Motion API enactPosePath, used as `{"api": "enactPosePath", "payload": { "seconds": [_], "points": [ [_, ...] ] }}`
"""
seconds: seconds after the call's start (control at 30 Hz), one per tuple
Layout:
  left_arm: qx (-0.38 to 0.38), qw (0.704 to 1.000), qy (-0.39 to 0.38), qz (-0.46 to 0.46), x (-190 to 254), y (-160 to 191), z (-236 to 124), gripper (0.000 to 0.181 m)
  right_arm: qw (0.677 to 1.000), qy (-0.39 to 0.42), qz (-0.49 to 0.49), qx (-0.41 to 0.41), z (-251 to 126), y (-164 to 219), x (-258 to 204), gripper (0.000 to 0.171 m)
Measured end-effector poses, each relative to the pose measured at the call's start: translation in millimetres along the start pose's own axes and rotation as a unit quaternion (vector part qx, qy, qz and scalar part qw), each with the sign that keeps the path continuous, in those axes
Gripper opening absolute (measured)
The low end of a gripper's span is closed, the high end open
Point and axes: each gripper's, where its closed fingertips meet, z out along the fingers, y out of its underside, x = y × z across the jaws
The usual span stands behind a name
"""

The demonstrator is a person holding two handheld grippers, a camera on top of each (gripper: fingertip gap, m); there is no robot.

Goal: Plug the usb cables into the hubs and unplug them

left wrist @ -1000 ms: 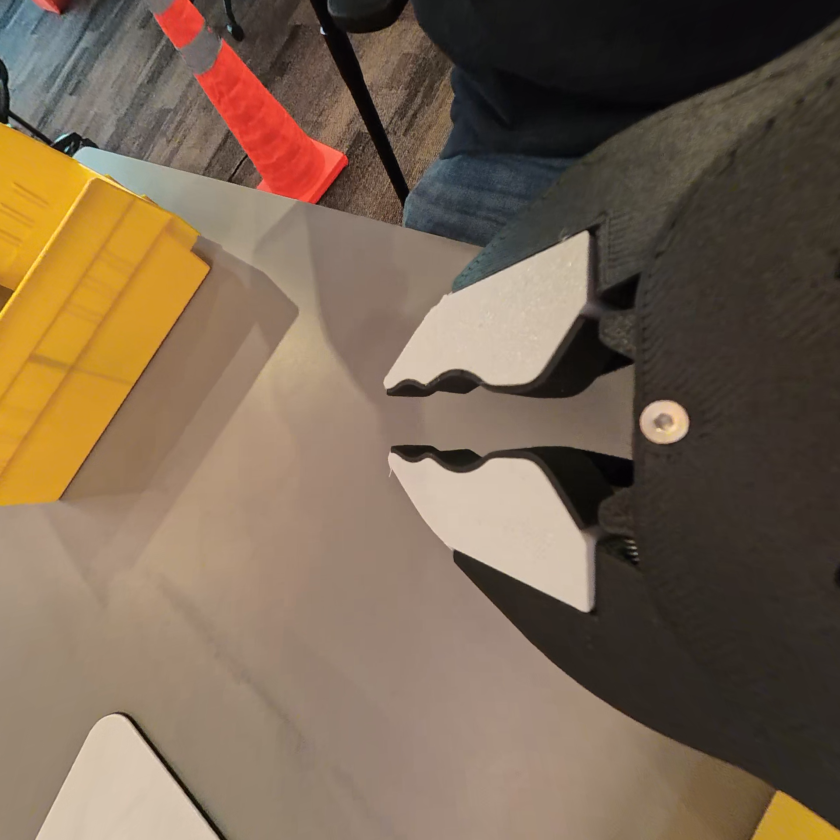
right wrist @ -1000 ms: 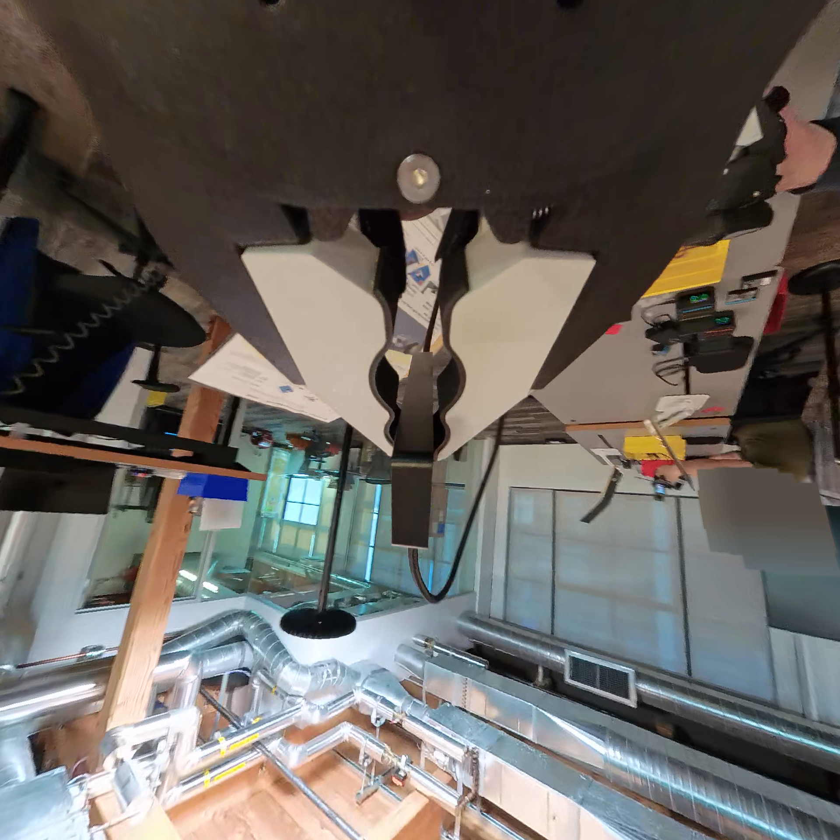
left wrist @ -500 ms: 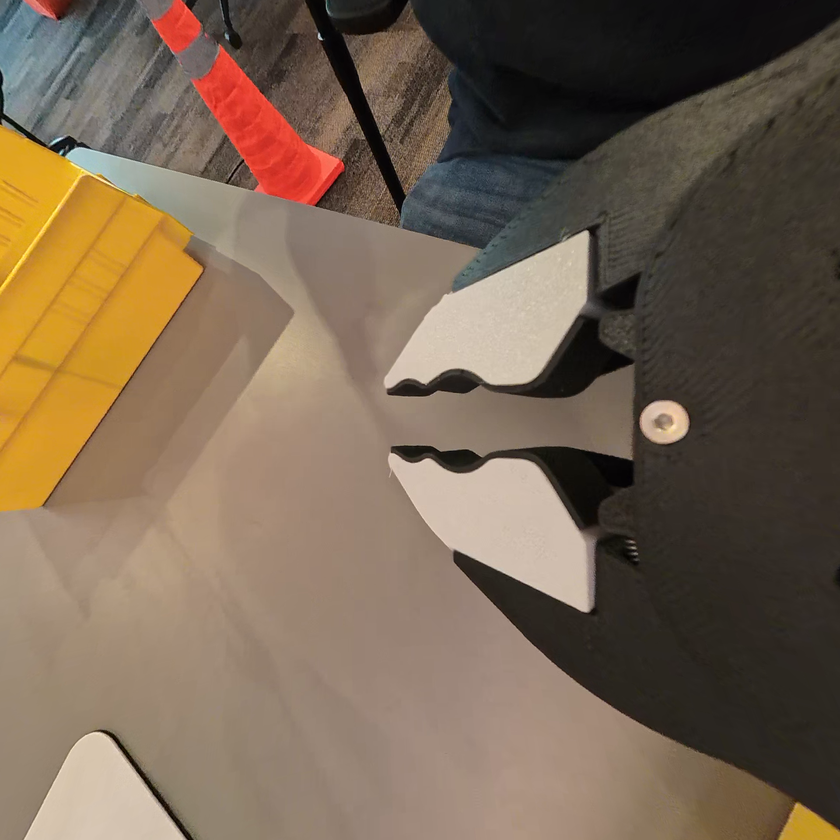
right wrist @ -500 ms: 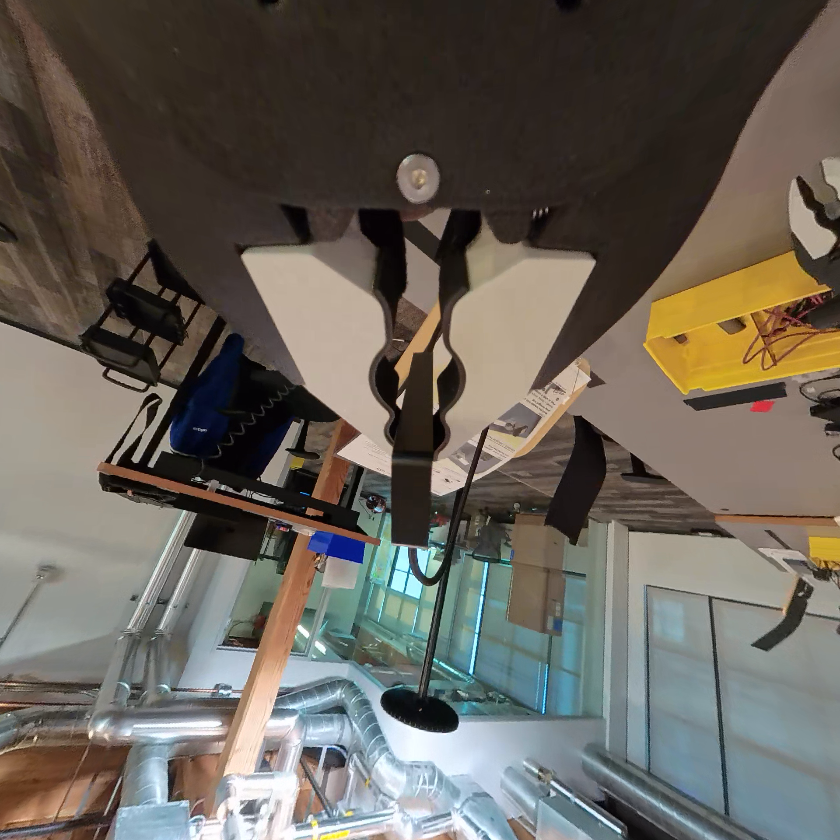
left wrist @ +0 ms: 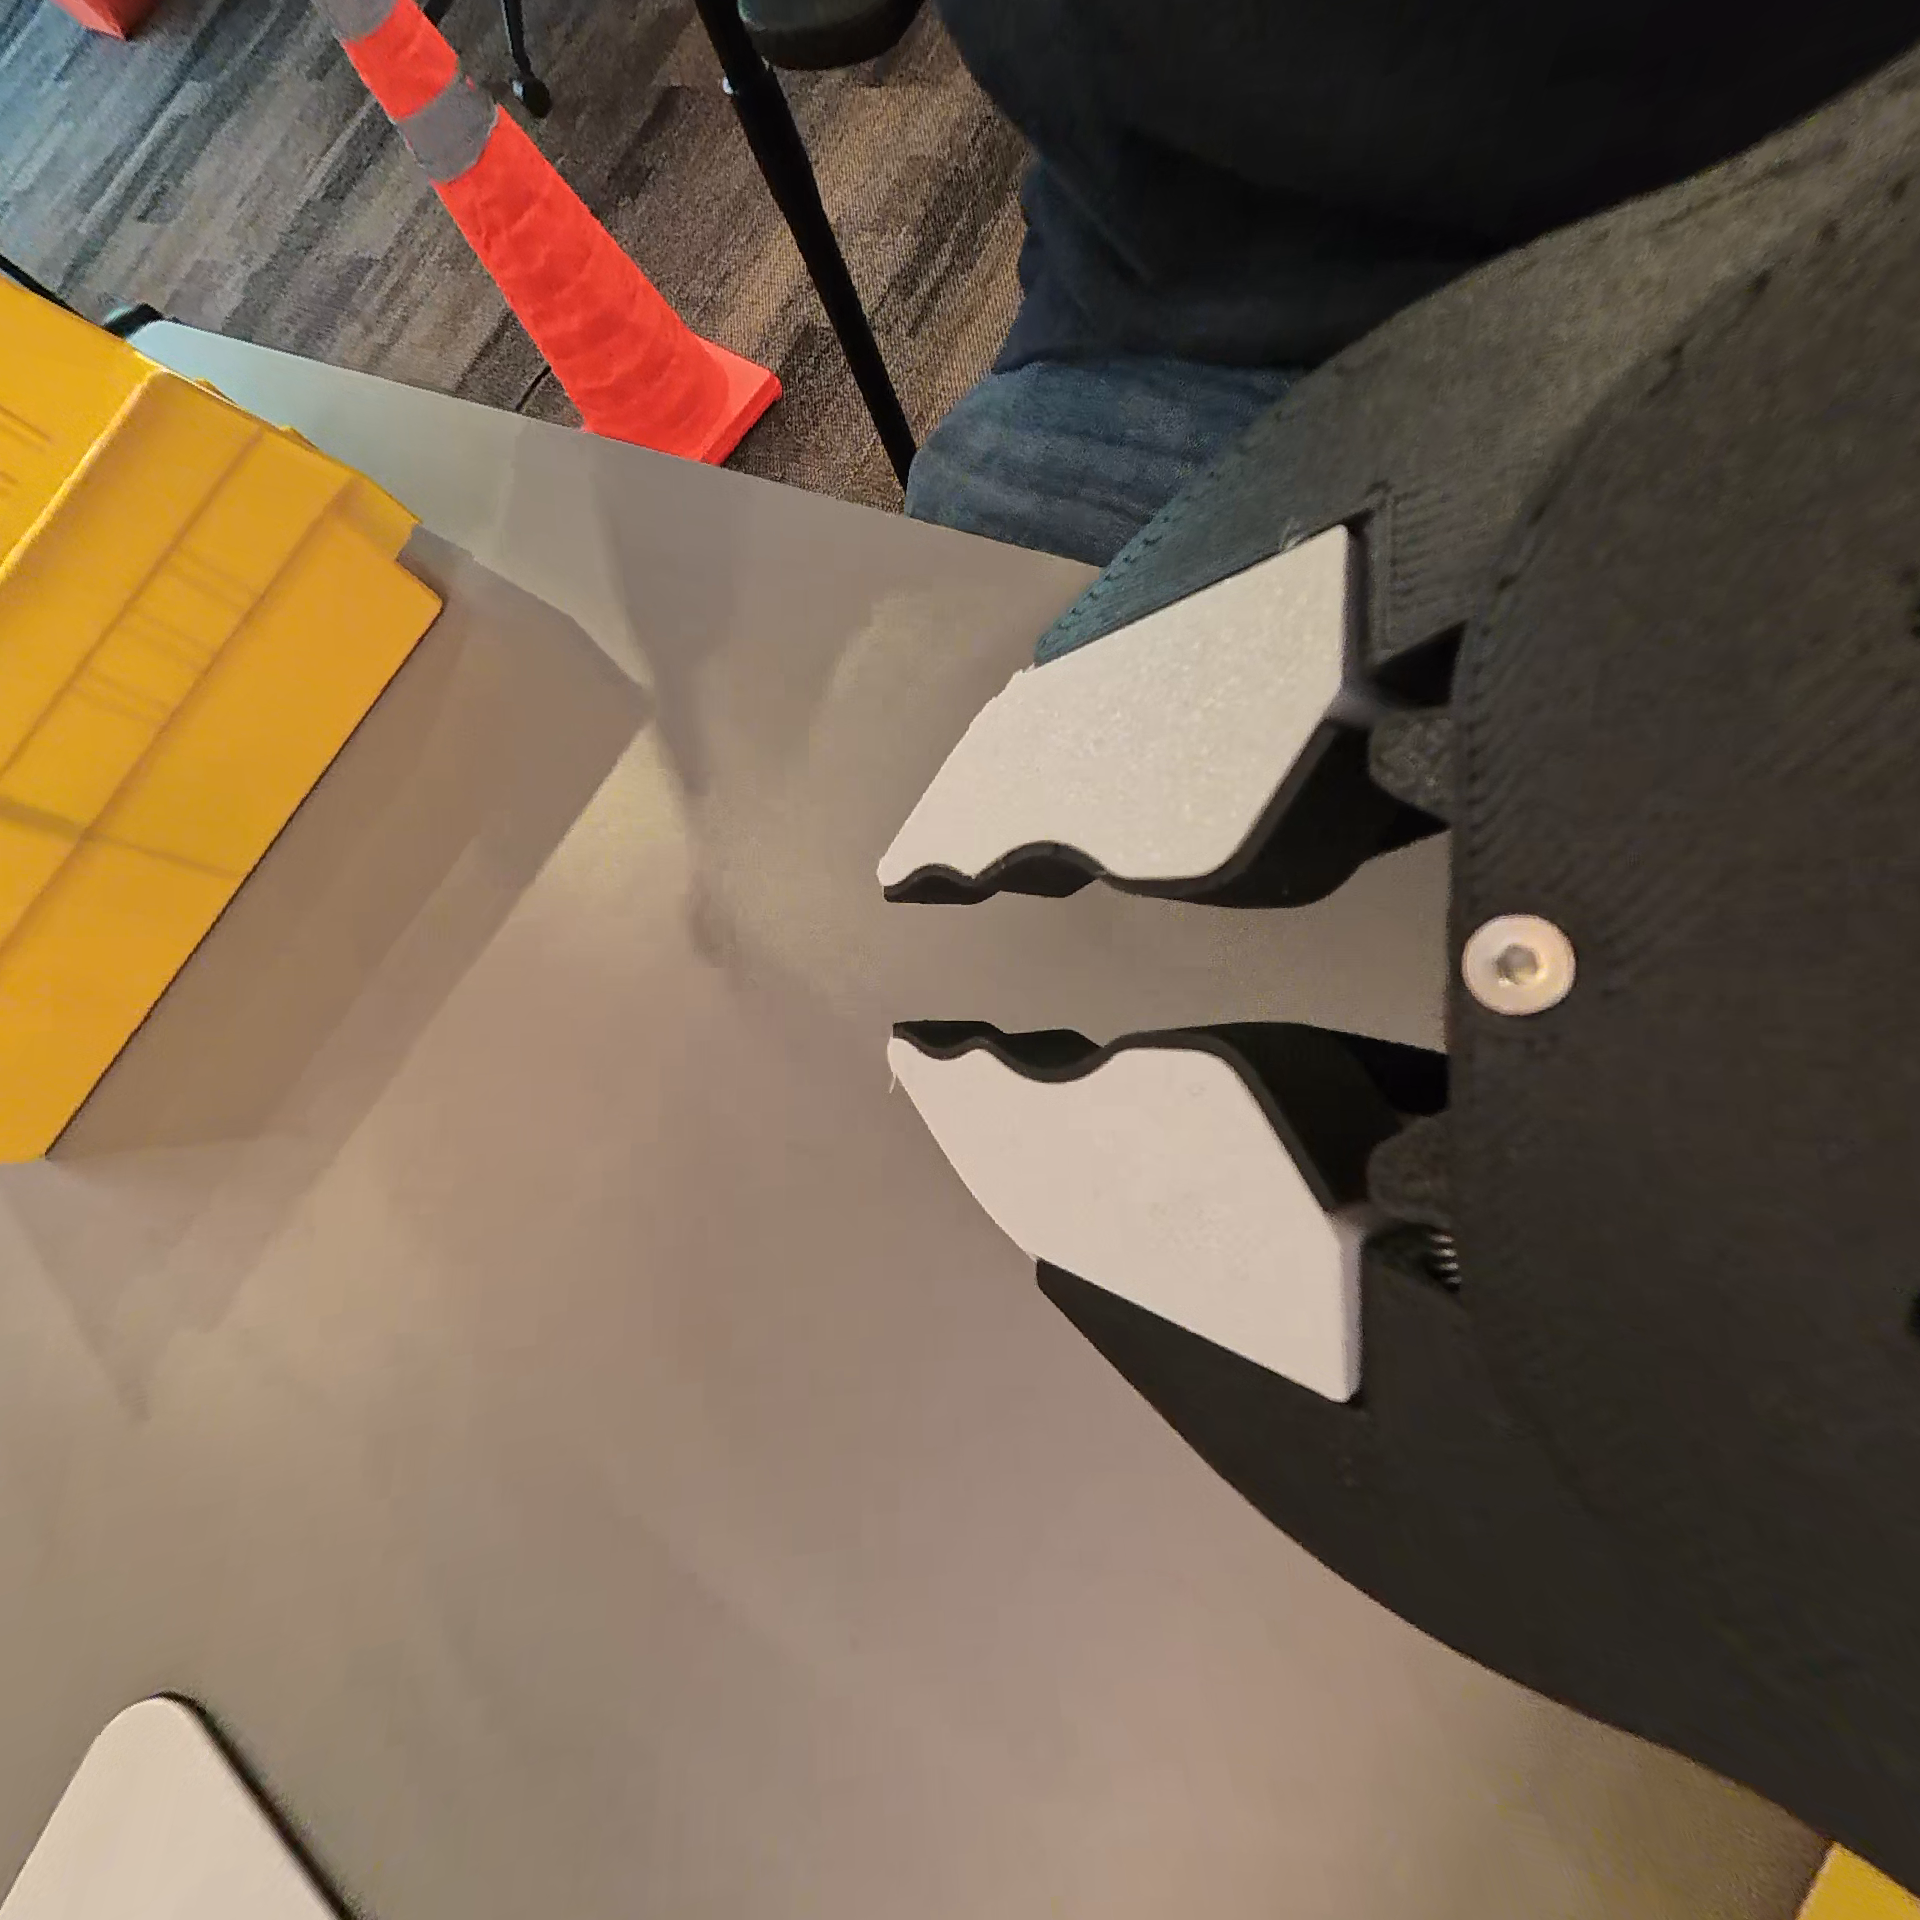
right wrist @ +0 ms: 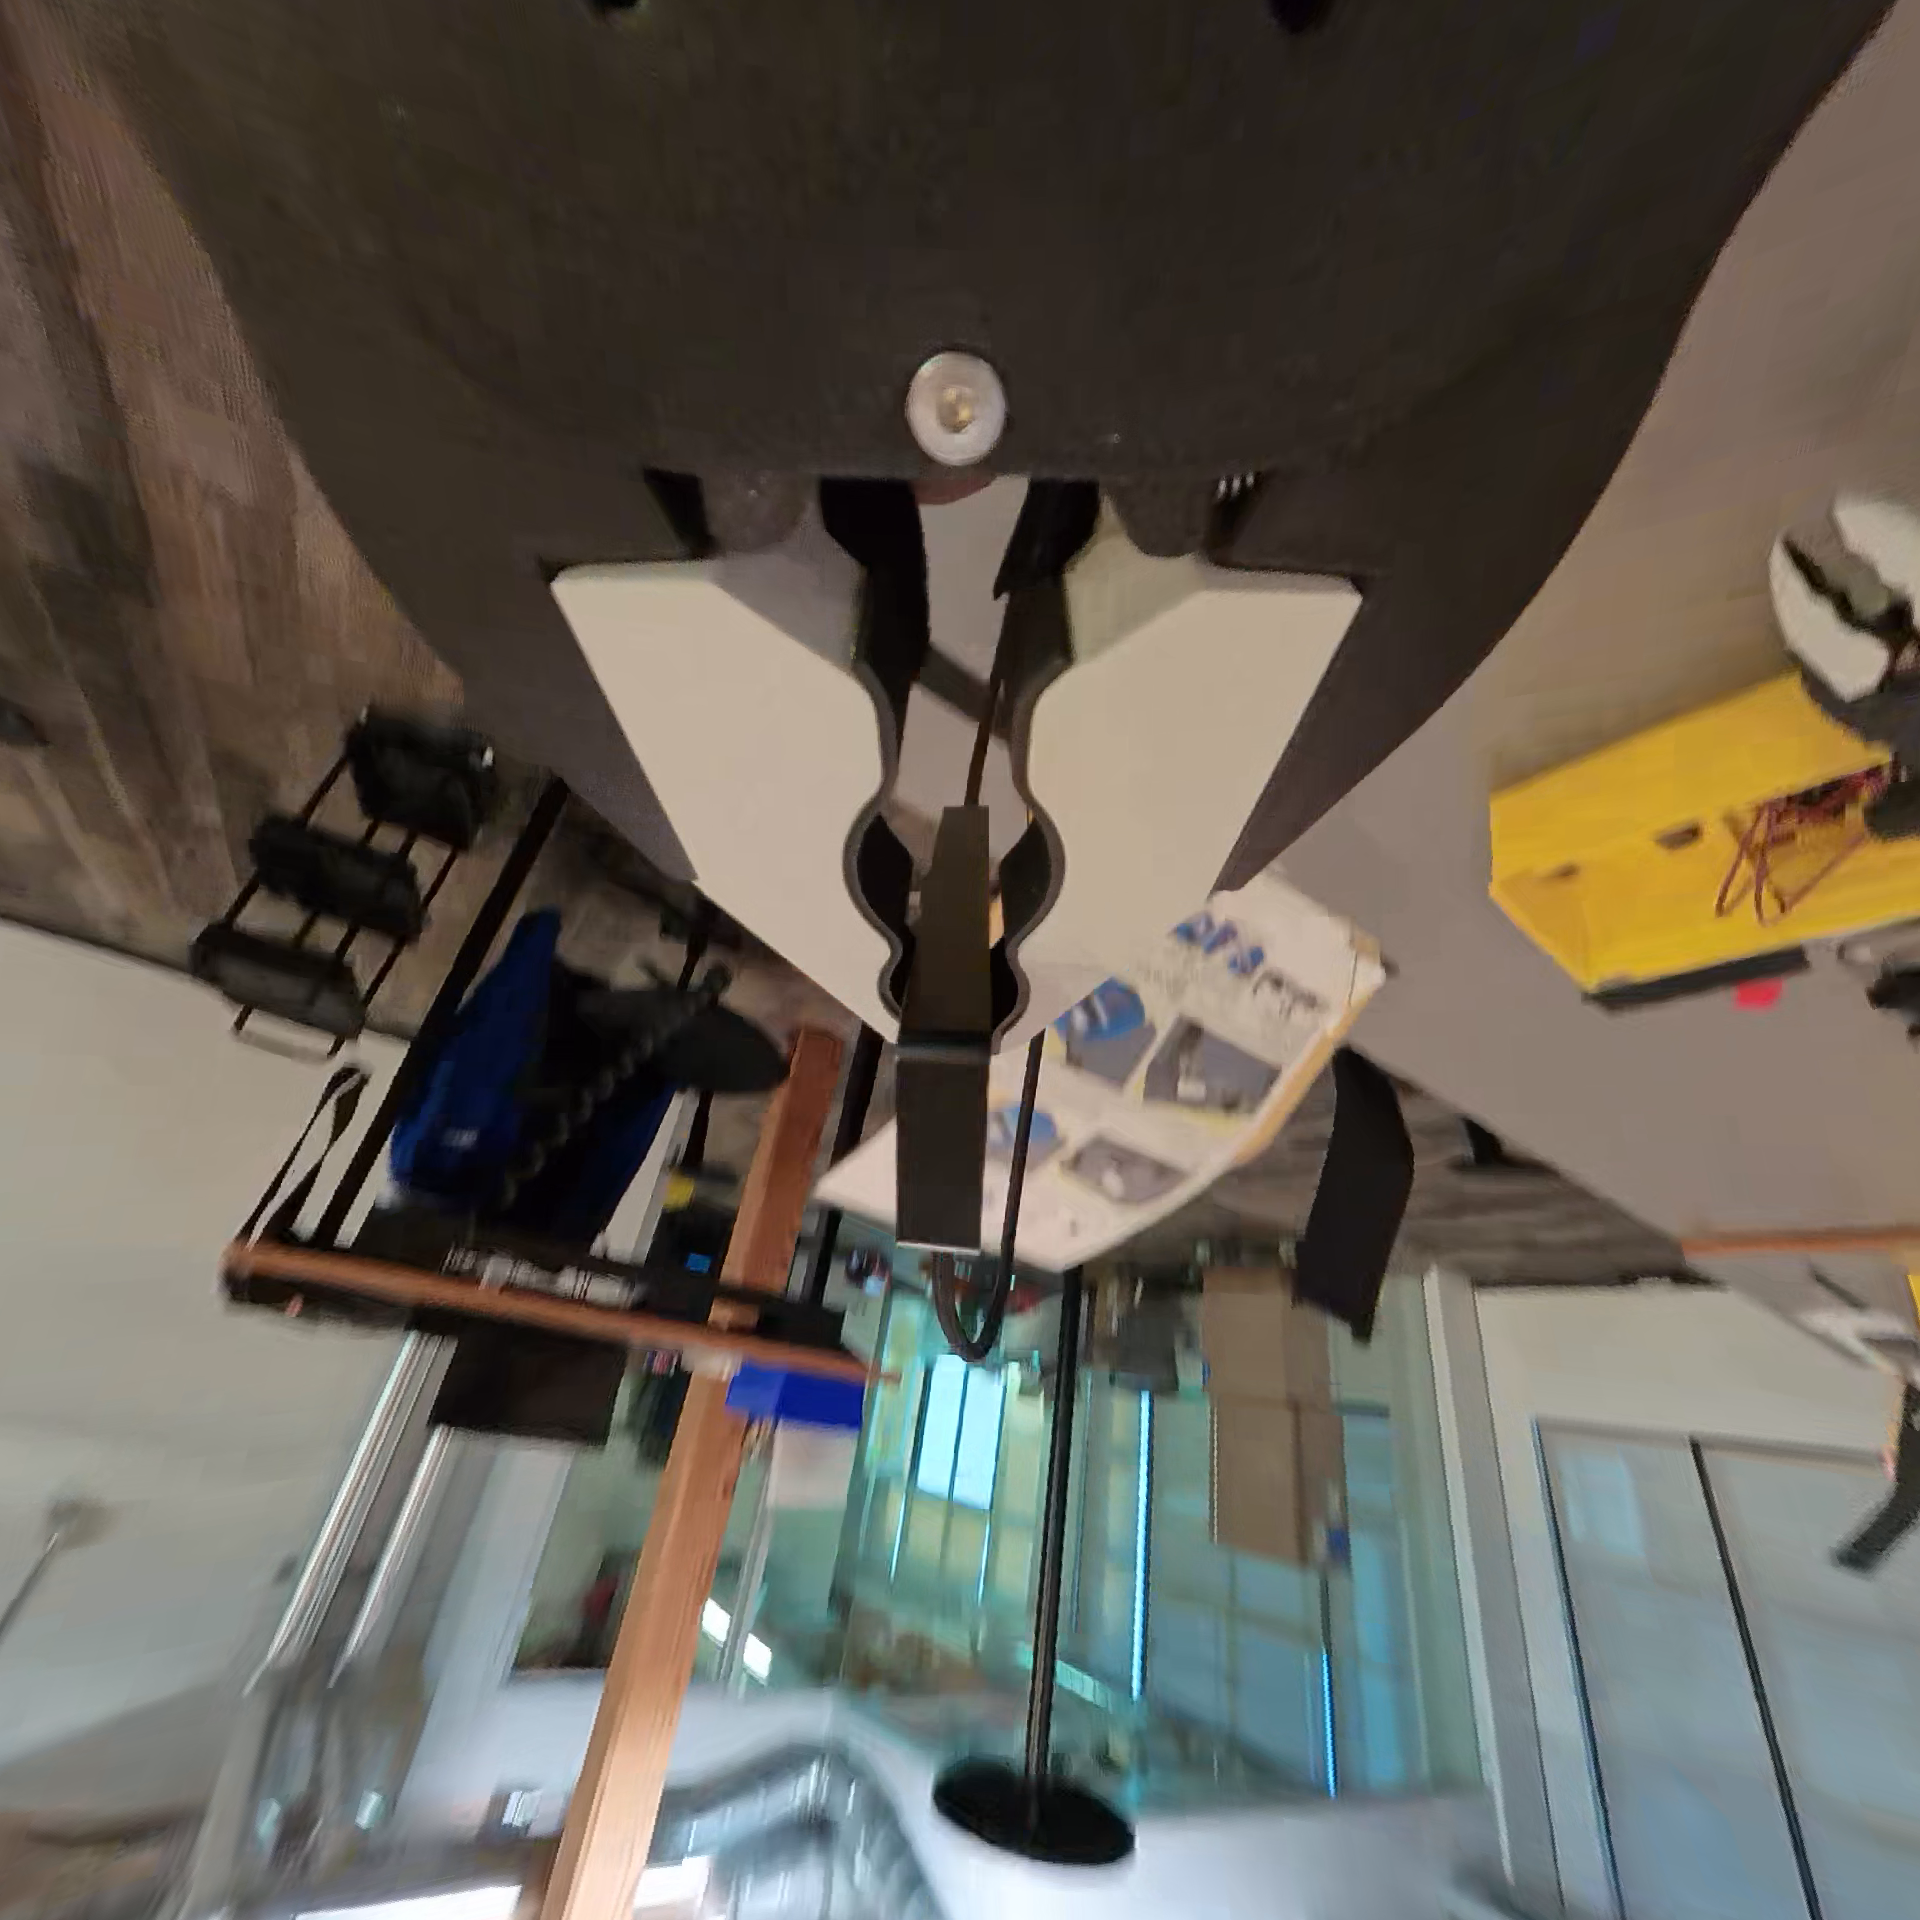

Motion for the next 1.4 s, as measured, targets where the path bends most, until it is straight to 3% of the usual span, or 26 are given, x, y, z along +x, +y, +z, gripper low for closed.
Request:
{"api": "enactPosePath", "payload": {
  "seconds": [0.2, 0.37, 0.53, 0.67, 0.83, 1.0, 1.2, 1.27, 1.4],
  "points": [
    [-0.001, 1.000, -0.008, -0.008, -5, 8, -6, 0.021, 0.984, -0.026, 0.070, -0.159, -1, 161, -4, 0.008],
    [-0.007, 1.000, -0.011, -0.009, -6, 10, -3, 0.021, 0.943, -0.050, 0.141, -0.297, -13, 286, -2, 0.008],
    [-0.020, 1.000, -0.015, -0.001, -4, 12, 2, 0.022, 0.901, -0.056, 0.126, -0.411, -19, 368, -4, 0.008],
    [-0.028, 0.999, -0.023, 0.003, -6, 15, 1, 0.022, 0.858, -0.074, 0.071, -0.504, -25, 404, -10, 0.008],
    [-0.027, 0.999, -0.030, 0.003, -10, 14, -4, 0.023, 0.772, -0.086, -0.001, -0.630, -32, 438, -16, 0.009],
    [-0.028, 0.999, -0.041, 0.009, -11, 16, -11, 0.025, 0.710, -0.106, 0.000, -0.697, -25, 447, -17, 0.009],
    [-0.026, 0.998, -0.049, 0.001, -16, 22, -22, 0.026, 0.594, -0.121, -0.146, -0.782, -34, 434, -13, 0.009],
    [-0.025, 0.998, -0.050, 0.001, -16, 21, -23, 0.027, 0.533, -0.154, -0.159, -0.817, -52, 442, -16, 0.008],
    [-0.028, 0.998, -0.052, 0.007, -13, 20, -24, 0.028, 0.499, -0.188, -0.192, -0.824, -56, 462, -18, 0.008]
  ]
}}
